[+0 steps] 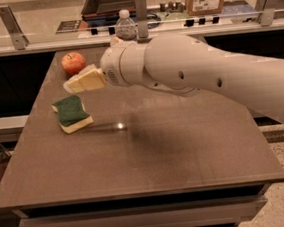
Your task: Pick apple
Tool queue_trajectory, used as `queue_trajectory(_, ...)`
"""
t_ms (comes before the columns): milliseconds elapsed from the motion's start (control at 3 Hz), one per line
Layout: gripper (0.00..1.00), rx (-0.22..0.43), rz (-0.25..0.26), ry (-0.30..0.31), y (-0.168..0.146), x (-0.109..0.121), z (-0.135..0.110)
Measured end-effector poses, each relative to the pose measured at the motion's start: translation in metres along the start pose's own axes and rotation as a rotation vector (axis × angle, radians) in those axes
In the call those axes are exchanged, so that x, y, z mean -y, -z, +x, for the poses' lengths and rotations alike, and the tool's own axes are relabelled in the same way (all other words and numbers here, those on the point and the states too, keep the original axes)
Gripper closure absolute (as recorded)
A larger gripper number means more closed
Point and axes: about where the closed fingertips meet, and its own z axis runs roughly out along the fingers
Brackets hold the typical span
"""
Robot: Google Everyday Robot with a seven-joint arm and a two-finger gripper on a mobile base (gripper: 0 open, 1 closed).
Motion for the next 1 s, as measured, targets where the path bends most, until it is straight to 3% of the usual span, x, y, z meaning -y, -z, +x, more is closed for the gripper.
queue_trajectory(1000,0.0,0.031,-0.097,-0.005,-0.085,0.002,0.01)
